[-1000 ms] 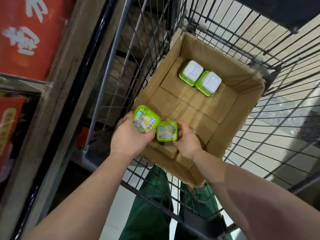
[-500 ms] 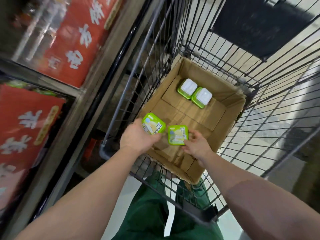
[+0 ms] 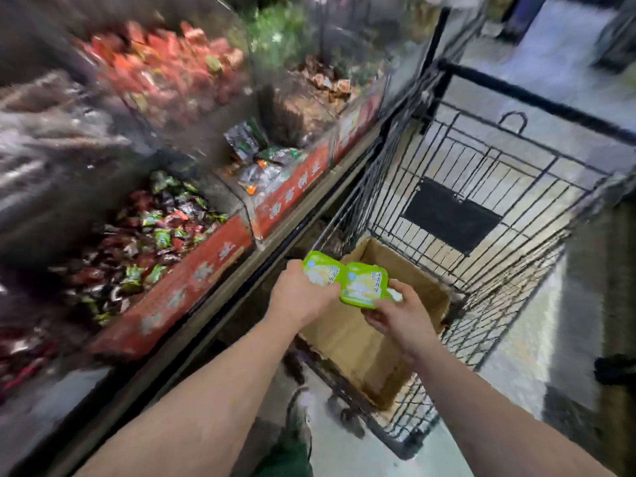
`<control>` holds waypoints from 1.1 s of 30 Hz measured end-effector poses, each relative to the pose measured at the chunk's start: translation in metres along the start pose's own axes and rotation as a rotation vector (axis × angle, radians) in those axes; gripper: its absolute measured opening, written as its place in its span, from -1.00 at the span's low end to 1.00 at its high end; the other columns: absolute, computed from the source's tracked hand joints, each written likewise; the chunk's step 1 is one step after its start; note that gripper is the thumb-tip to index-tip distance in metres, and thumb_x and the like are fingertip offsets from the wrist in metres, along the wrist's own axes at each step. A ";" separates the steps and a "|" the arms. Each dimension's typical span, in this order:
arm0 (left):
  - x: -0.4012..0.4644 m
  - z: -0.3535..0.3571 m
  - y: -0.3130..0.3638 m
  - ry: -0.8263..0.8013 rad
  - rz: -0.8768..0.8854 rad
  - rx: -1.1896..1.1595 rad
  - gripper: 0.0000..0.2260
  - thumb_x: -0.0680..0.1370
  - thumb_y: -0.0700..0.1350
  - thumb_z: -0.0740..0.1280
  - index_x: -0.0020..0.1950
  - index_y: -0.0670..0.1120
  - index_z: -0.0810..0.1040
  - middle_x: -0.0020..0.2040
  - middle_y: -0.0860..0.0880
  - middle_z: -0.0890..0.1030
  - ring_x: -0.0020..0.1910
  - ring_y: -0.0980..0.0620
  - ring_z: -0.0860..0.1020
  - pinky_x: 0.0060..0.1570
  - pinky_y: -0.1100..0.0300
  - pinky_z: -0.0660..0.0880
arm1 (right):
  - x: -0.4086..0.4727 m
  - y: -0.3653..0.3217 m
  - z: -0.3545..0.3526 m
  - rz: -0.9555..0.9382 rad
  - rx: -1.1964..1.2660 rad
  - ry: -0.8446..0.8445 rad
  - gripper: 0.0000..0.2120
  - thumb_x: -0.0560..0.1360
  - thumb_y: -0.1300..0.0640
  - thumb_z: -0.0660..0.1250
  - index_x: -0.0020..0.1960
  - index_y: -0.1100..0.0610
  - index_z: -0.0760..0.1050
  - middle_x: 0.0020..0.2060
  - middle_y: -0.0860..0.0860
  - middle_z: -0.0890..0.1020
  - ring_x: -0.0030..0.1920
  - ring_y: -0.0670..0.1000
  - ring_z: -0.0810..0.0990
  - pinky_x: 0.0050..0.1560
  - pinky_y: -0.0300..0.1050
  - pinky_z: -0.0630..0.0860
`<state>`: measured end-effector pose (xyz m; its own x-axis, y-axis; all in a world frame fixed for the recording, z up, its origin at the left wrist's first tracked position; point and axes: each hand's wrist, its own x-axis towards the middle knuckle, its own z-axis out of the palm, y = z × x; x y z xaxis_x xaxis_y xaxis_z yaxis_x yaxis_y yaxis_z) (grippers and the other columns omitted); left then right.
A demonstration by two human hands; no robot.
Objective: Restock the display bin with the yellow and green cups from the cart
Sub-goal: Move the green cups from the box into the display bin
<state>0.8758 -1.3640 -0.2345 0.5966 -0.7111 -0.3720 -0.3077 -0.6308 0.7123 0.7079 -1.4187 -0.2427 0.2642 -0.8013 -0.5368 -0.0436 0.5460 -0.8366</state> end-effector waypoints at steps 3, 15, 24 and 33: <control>-0.050 -0.043 -0.025 0.129 0.032 -0.112 -0.43 0.24 0.24 0.39 0.17 0.04 0.43 -0.04 0.06 0.60 -0.03 -0.02 0.58 -0.01 0.13 0.52 | -0.050 -0.001 0.033 -0.057 0.046 -0.119 -0.61 0.47 0.42 0.29 0.23 0.13 0.40 -0.07 0.28 0.62 -0.14 0.22 0.61 -0.01 0.07 0.60; -0.269 -0.247 -0.184 0.579 -0.160 -0.317 -0.54 0.23 0.17 0.48 0.05 0.06 0.52 -0.11 0.09 0.64 -0.12 0.08 0.59 -0.06 0.18 0.50 | -0.258 0.059 0.227 -0.076 -0.097 -0.613 -0.71 0.49 0.40 0.28 0.11 0.09 0.42 -0.04 0.16 0.63 -0.22 0.09 0.65 -0.11 -0.04 0.62; -0.393 -0.382 -0.331 0.875 -0.416 -0.390 -0.23 0.33 0.17 0.46 0.42 -0.07 0.23 0.22 -0.08 0.53 0.17 -0.15 0.52 0.10 0.07 0.47 | -0.398 0.150 0.403 0.007 -0.292 -0.922 -0.70 0.47 0.41 0.28 0.15 0.16 0.43 -0.08 0.18 0.69 -0.20 0.14 0.66 -0.33 -0.15 0.60; -0.426 -0.466 -0.465 0.758 -0.611 0.019 -0.29 0.27 0.24 0.40 0.28 -0.13 0.38 0.19 -0.12 0.55 0.21 -0.17 0.49 0.10 0.05 0.45 | -0.443 0.264 0.515 0.134 -0.472 -0.773 -0.68 0.51 0.35 0.19 0.25 0.26 0.42 0.01 0.31 0.63 -0.34 0.11 0.66 -0.49 -0.19 0.57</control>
<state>1.1102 -0.6230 -0.1299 0.9742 0.1253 -0.1875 0.2057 -0.8344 0.5113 1.0757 -0.7940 -0.1692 0.7924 -0.2591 -0.5522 -0.4649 0.3295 -0.8218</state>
